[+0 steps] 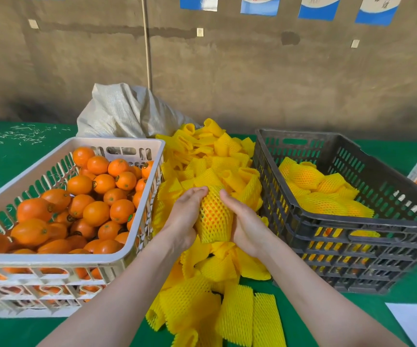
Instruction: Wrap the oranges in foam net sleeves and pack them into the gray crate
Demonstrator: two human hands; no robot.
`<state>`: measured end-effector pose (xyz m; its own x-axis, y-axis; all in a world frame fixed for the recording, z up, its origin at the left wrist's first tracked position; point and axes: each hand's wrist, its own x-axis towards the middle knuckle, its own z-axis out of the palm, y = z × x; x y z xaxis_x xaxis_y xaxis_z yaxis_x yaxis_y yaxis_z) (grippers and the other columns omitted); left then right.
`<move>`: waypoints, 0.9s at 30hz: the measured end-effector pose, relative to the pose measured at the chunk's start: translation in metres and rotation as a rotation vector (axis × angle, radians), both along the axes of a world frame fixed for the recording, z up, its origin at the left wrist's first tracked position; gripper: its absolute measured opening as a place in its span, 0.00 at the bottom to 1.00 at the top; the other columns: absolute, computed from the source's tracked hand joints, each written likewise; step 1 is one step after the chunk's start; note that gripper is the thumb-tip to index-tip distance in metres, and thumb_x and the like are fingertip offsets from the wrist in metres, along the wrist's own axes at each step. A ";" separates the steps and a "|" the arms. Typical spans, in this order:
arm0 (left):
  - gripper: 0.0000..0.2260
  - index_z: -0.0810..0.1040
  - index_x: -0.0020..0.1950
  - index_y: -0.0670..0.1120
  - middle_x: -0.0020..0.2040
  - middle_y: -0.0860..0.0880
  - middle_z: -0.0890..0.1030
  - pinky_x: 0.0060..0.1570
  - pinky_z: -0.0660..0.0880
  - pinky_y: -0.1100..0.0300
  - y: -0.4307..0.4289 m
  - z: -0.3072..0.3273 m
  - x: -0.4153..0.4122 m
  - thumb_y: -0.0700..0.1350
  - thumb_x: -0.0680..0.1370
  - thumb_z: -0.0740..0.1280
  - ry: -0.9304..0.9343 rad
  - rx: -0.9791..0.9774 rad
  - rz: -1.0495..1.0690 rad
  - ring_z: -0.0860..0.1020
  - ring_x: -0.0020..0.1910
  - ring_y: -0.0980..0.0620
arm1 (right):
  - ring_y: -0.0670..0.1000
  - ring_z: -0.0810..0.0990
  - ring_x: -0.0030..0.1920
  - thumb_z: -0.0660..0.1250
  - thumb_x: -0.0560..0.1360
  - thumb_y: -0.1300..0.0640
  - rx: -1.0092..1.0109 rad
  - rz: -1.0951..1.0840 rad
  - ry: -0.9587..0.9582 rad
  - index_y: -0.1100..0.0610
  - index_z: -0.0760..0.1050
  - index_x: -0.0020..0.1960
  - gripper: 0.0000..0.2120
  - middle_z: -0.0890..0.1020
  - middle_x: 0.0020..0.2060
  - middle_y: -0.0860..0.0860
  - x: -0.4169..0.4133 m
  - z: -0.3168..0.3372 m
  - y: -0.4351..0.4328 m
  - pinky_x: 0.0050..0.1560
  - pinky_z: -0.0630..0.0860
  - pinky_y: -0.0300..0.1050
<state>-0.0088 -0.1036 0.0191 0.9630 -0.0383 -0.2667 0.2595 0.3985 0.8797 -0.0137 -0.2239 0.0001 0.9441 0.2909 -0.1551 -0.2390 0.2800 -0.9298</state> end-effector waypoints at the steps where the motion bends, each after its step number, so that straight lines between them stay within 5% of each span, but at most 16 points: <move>1: 0.05 0.78 0.47 0.47 0.46 0.45 0.81 0.50 0.76 0.53 -0.002 0.000 0.000 0.45 0.80 0.63 -0.022 0.022 0.013 0.79 0.46 0.48 | 0.53 0.77 0.61 0.68 0.67 0.46 -0.021 -0.002 -0.026 0.53 0.70 0.68 0.31 0.79 0.61 0.53 -0.002 0.000 0.000 0.64 0.72 0.56; 6: 0.07 0.80 0.55 0.48 0.49 0.54 0.79 0.42 0.78 0.62 -0.006 0.002 -0.001 0.42 0.79 0.64 -0.164 0.104 0.082 0.80 0.45 0.60 | 0.52 0.76 0.62 0.73 0.64 0.50 -0.130 0.024 -0.080 0.51 0.68 0.69 0.35 0.77 0.63 0.50 -0.008 -0.003 -0.005 0.63 0.72 0.56; 10: 0.08 0.80 0.55 0.49 0.57 0.47 0.79 0.56 0.77 0.50 -0.011 0.008 -0.003 0.41 0.79 0.65 -0.182 0.130 0.015 0.78 0.56 0.49 | 0.44 0.80 0.53 0.73 0.69 0.60 -0.191 -0.079 -0.163 0.45 0.73 0.57 0.20 0.80 0.56 0.45 -0.009 -0.002 -0.012 0.48 0.78 0.41; 14: 0.09 0.79 0.54 0.48 0.57 0.43 0.80 0.55 0.77 0.50 -0.023 0.015 -0.002 0.37 0.77 0.65 -0.260 0.143 -0.061 0.79 0.55 0.45 | 0.46 0.80 0.56 0.75 0.68 0.59 -0.175 -0.118 -0.221 0.44 0.73 0.57 0.21 0.81 0.56 0.46 -0.013 0.002 -0.022 0.53 0.78 0.45; 17: 0.12 0.77 0.56 0.45 0.46 0.46 0.80 0.43 0.79 0.60 -0.037 0.024 0.003 0.33 0.77 0.65 -0.338 0.172 -0.104 0.80 0.43 0.52 | 0.49 0.80 0.56 0.74 0.63 0.55 -0.201 -0.185 -0.275 0.44 0.76 0.56 0.22 0.82 0.55 0.47 -0.013 0.011 -0.035 0.56 0.77 0.48; 21: 0.15 0.76 0.62 0.43 0.42 0.48 0.74 0.42 0.75 0.63 -0.056 0.032 0.007 0.32 0.76 0.64 -0.480 0.317 -0.097 0.77 0.41 0.54 | 0.51 0.78 0.59 0.74 0.62 0.51 -0.272 -0.182 -0.298 0.40 0.76 0.55 0.23 0.81 0.57 0.47 -0.013 0.024 -0.055 0.61 0.75 0.57; 24: 0.10 0.76 0.59 0.46 0.49 0.47 0.78 0.50 0.75 0.58 -0.073 0.038 0.010 0.40 0.78 0.64 -0.536 0.348 -0.069 0.77 0.50 0.51 | 0.51 0.78 0.58 0.75 0.61 0.49 -0.287 -0.215 -0.301 0.43 0.75 0.59 0.27 0.80 0.57 0.48 -0.013 0.031 -0.069 0.60 0.75 0.57; 27: 0.15 0.76 0.59 0.46 0.57 0.45 0.80 0.56 0.75 0.52 -0.084 0.045 0.024 0.53 0.82 0.58 -0.281 0.112 0.099 0.78 0.53 0.48 | 0.52 0.79 0.57 0.76 0.60 0.49 -0.274 -0.284 -0.283 0.48 0.73 0.62 0.31 0.80 0.56 0.50 -0.005 0.044 -0.086 0.58 0.77 0.55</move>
